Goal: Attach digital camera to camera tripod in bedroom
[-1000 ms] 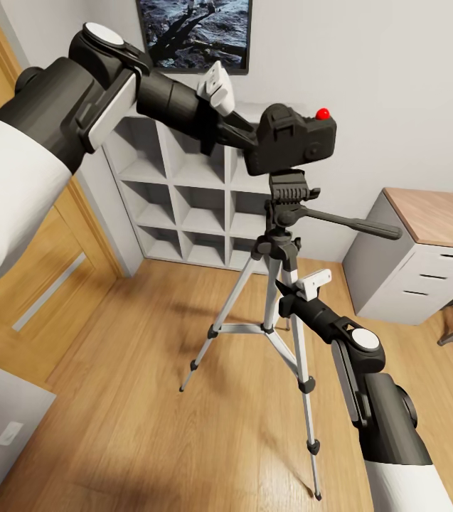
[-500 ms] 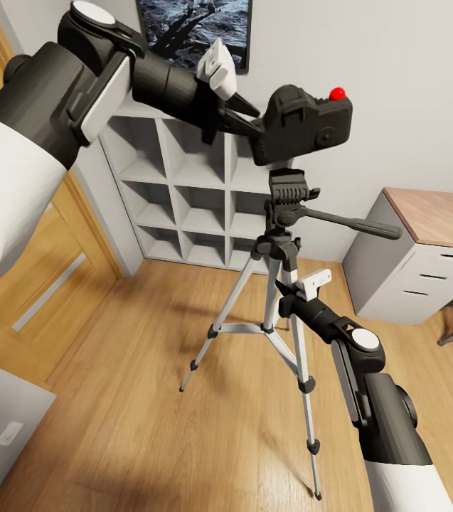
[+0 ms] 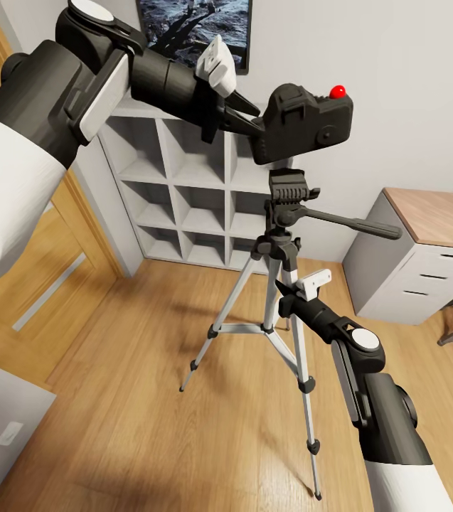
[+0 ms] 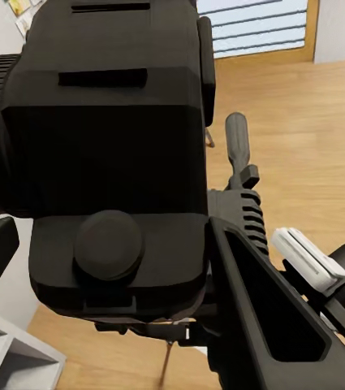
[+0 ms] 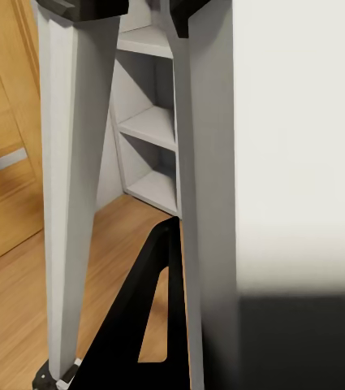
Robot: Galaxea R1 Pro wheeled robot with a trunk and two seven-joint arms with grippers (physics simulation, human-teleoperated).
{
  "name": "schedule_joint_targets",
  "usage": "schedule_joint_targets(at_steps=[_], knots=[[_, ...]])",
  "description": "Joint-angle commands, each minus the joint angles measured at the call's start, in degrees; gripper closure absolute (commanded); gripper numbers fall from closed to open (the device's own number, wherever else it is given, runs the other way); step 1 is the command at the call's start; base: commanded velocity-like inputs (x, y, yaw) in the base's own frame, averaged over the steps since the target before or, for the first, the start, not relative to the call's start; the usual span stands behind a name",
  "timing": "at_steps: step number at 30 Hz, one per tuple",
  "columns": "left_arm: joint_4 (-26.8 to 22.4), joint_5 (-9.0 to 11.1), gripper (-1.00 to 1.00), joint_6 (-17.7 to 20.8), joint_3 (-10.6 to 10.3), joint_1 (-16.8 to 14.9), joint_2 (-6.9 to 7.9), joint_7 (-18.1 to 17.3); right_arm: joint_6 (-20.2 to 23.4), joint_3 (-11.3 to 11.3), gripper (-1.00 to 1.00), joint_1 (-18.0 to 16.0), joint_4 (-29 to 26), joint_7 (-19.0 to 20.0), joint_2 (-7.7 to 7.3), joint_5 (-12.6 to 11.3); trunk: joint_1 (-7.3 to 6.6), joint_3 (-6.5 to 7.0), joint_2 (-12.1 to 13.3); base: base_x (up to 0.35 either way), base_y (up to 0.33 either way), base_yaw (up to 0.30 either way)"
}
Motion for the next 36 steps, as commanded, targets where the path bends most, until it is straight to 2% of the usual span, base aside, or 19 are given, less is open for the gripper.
schedule_joint_targets(at_steps=[1,15,16,36], knots=[[-0.01,0.51,1.00,0.43,-0.27,-0.09,0.09,-0.10,0.09,-0.10,1.00,-0.07,-0.09,0.33,0.05,5.52,0.04,-0.10,-0.11,0.000,0.000,0.000],[-0.01,0.43,1.00,0.81,-0.36,-0.07,0.28,-0.23,0.09,-0.10,1.00,-0.07,-0.09,0.33,0.05,5.52,0.04,-0.10,-0.11,0.000,0.000,0.000],[-0.01,0.43,-1.00,0.81,-0.36,-0.06,0.30,-0.24,0.09,-0.10,1.00,-0.07,-0.09,0.33,0.07,5.52,0.04,-0.10,-0.11,0.000,0.000,0.000],[0.17,0.39,-1.00,1.05,-0.28,-0.08,0.34,-0.87,0.08,-0.19,1.00,-0.03,-0.06,0.33,0.05,5.52,0.04,-0.10,-0.11,0.000,0.000,0.000]])
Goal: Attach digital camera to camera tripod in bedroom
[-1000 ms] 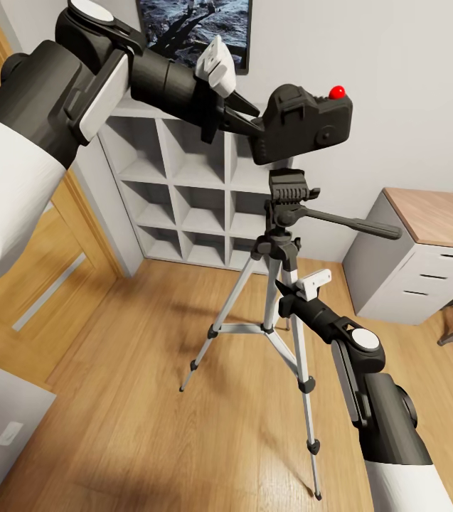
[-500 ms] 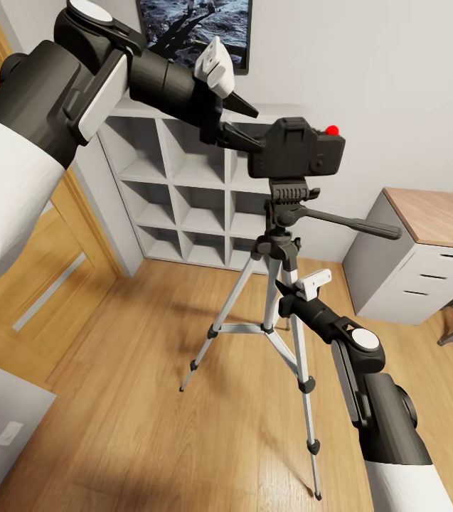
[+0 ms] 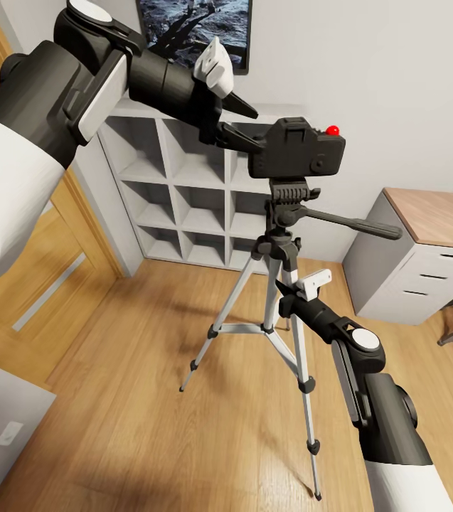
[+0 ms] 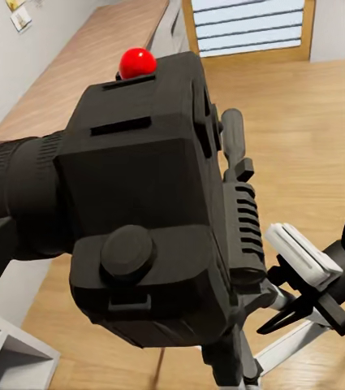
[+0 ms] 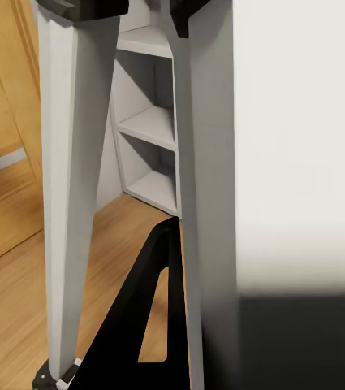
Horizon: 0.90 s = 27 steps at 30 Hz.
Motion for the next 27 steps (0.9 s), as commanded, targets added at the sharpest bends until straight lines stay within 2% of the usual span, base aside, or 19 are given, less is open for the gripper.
schedule_joint_targets(at_steps=[1,5,8,9,11,12,13,15,17,19,20,23,27], knots=[[0.01,0.54,-1.00,0.61,-0.26,-0.10,0.10,0.02,0.11,-0.10,1.00,-0.07,-0.09,0.35,0.05,5.54,0.04,-0.10,-0.10,0.000,0.000,0.000],[0.42,1.22,-1.00,0.76,0.89,-0.11,0.33,-0.03,0.11,-0.10,1.00,-0.08,-0.09,0.35,0.05,5.54,0.04,-0.10,-0.10,0.000,0.000,0.000],[1.68,3.27,-1.00,1.05,4.18,-0.12,1.27,0.08,0.12,-0.10,1.00,-0.09,-0.10,0.35,0.05,5.54,0.04,-0.10,-0.10,0.000,0.000,0.000],[2.89,4.69,-1.00,1.52,6.61,-0.12,2.08,0.14,0.12,-0.10,1.00,-0.10,-0.10,0.35,0.05,5.54,0.04,-0.10,-0.10,0.000,0.000,0.000],[4.48,6.01,-1.00,2.43,8.90,-0.12,3.05,0.16,0.12,-0.10,1.00,-0.10,-0.11,0.35,0.05,5.54,0.04,-0.10,-0.10,0.000,0.000,0.000],[6.23,6.93,-1.00,3.77,10.62,-0.09,4.25,0.08,0.12,-0.10,1.00,-0.10,-0.10,0.35,0.05,5.54,0.04,-0.10,-0.10,0.000,0.000,0.000],[7.11,7.26,-1.00,4.55,11.23,-0.08,4.93,0.02,0.12,-0.10,1.00,-0.10,-0.10,0.35,0.05,5.54,0.04,-0.10,-0.10,0.000,0.000,0.000],[8.89,7.75,-1.00,6.34,12.08,-0.01,6.33,-0.09,0.12,-0.10,1.00,-0.08,-0.11,0.35,0.05,5.54,0.04,-0.10,-0.10,0.000,0.000,0.000],[12.23,8.21,-1.00,10.09,12.97,0.52,9.24,-1.01,0.12,-0.08,1.00,-0.09,-0.11,0.35,0.05,5.54,0.04,-0.10,-0.10,0.000,0.000,0.000],[13.49,8.39,-1.00,11.68,13.19,1.54,10.64,-1.70,0.12,-0.06,1.00,-0.10,-0.12,0.35,0.06,5.54,0.04,-0.10,-0.10,0.000,0.000,0.000],[14.63,8.61,-1.00,12.91,13.35,3.06,11.87,-2.20,0.12,-0.04,1.00,-0.10,-0.12,0.35,0.07,5.54,0.04,-0.10,-0.10,0.000,0.000,0.000],[16.84,8.71,-1.00,15.39,13.50,6.52,13.78,-2.67,0.12,-0.02,1.00,-0.10,-0.11,0.35,0.07,5.54,0.04,-0.10,-0.10,0.000,0.000,0.000],[20.23,8.12,-1.00,19.08,13.56,10.88,14.97,-2.39,0.12,-0.01,1.00,-0.10,-0.11,0.35,0.06,5.54,0.04,-0.10,-0.10,0.000,0.000,0.000]])
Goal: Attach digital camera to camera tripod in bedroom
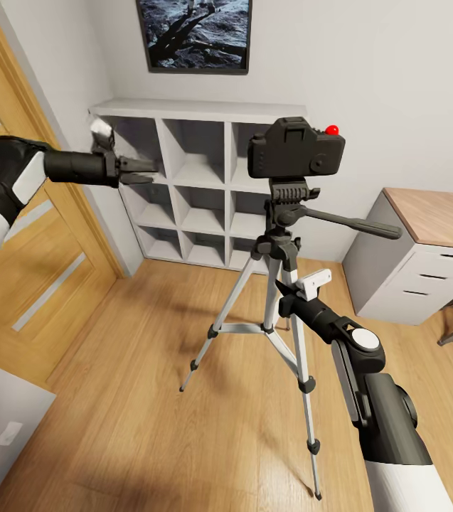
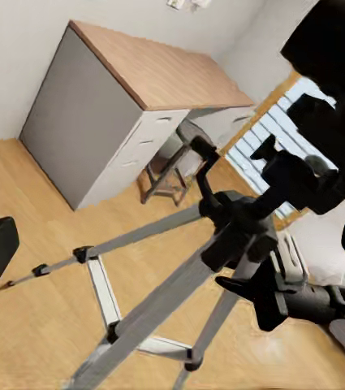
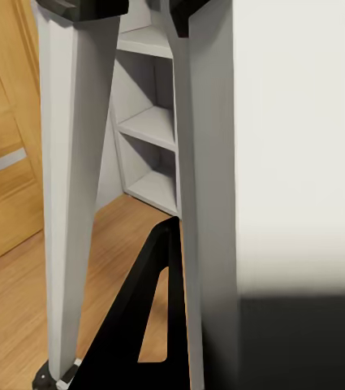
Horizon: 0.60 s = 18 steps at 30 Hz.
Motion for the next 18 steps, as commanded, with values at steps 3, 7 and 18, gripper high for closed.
schedule_joint_targets(at_steps=[3,7,18], knots=[[4.96,-0.85,-1.00,1.94,-0.28,4.99,0.52,1.17,0.11,-0.09,1.00,-0.05,-0.08,0.35,0.06,5.50,0.03,-0.10,-0.11,0.000,0.000,0.000],[14.34,-2.29,-1.00,1.23,-0.27,13.62,0.73,3.53,0.11,-0.07,1.00,-0.05,-0.08,0.35,0.09,5.50,0.03,-0.10,-0.11,0.000,0.000,0.000],[24.82,-1.79,-1.00,-16.54,-0.08,38.15,1.00,19.61,0.11,0.00,1.00,-0.04,-0.08,0.35,0.12,5.50,0.03,-0.10,-0.11,0.000,0.000,0.000]])
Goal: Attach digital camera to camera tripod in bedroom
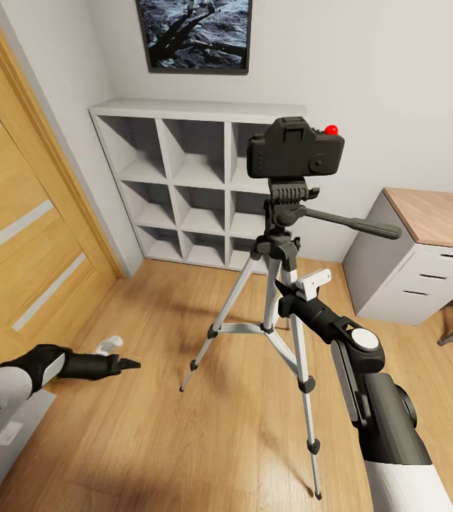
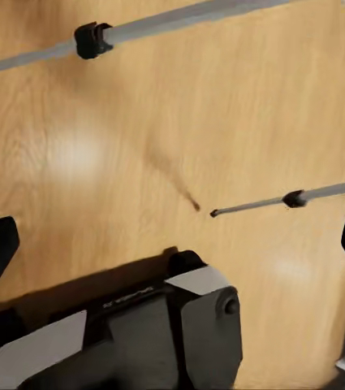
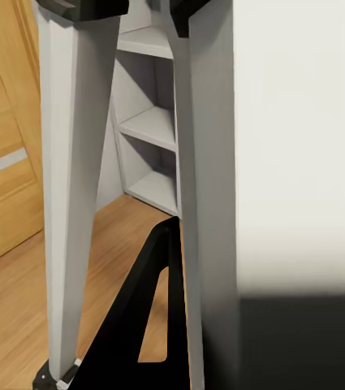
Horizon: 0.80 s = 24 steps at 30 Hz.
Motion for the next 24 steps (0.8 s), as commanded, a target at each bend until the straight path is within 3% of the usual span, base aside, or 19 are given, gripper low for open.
schedule_joint_targets(at_steps=[1,5,9,11,13,14,15,18,20,22,23,24], knots=[[0.02,0.72,-1.00,0.16,-0.05,1.18,-0.14,1.29,0.14,-0.08,1.00,-0.04,-0.07,0.32,0.04,5.38,0.04,-0.09,-0.09,0.000,0.000,0.000],[0.16,1.17,-1.00,-1.23,0.09,10.19,-2.14,8.80,0.14,-0.07,1.00,-0.04,-0.07,0.32,0.04,5.38,0.04,-0.09,-0.09,0.000,0.000,0.000],[0.18,1.28,-1.00,-4.80,0.14,17.40,-4.50,10.71,0.14,-0.07,1.00,-0.03,-0.07,0.32,0.04,5.38,0.04,-0.09,-0.09,0.000,0.000,0.000],[0.18,1.36,-1.00,-8.26,0.16,22.34,-6.00,11.32,0.14,-0.07,1.00,-0.03,-0.07,0.32,0.04,5.38,0.04,-0.09,-0.09,0.000,0.000,0.000],[0.18,1.50,-1.00,-13.34,0.19,29.63,-8.19,13.29,0.19,-0.11,1.00,-0.04,-0.07,0.32,0.03,5.38,0.04,-0.09,-0.09,0.000,0.000,0.000],[0.18,1.58,-1.00,-14.63,0.20,31.38,-8.76,14.26,0.19,-0.12,1.00,-0.04,-0.07,0.32,0.03,5.38,0.04,-0.09,-0.09,0.000,0.000,0.000],[0.20,1.82,-1.00,-17.19,0.29,34.58,-9.92,17.05,0.22,-0.16,1.00,-0.05,-0.07,0.32,0.03,5.38,0.04,-0.09,-0.09,0.000,0.000,0.000],[0.24,2.88,-1.00,-20.64,0.51,38.50,-11.48,23.35,0.27,-0.27,1.00,-0.05,-0.07,0.32,0.00,5.38,0.04,-0.09,-0.09,0.000,0.000,0.000],[0.25,4.72,-1.00,-22.38,0.74,40.69,-12.51,29.24,0.28,-0.32,1.00,-0.05,-0.07,0.32,0.02,5.38,0.04,-0.09,-0.09,0.000,0.000,0.000],[0.26,10.06,-1.00,-24.23,1.06,43.48,-14.48,41.40,0.30,-0.33,1.00,-0.05,-0.07,0.32,-0.01,5.38,0.04,-0.09,-0.09,0.000,0.000,0.000],[0.27,11.68,-1.00,-24.47,1.12,43.89,-14.85,44.27,0.30,-0.33,1.00,-0.05,-0.07,0.32,-0.01,5.38,0.04,-0.09,-0.09,0.000,0.000,0.000],[0.29,15.15,-1.00,-24.80,1.22,44.48,-15.40,49.49,0.31,-0.33,1.00,-0.05,-0.07,0.32,-0.03,5.38,0.04,-0.09,-0.09,0.000,0.000,0.000]])
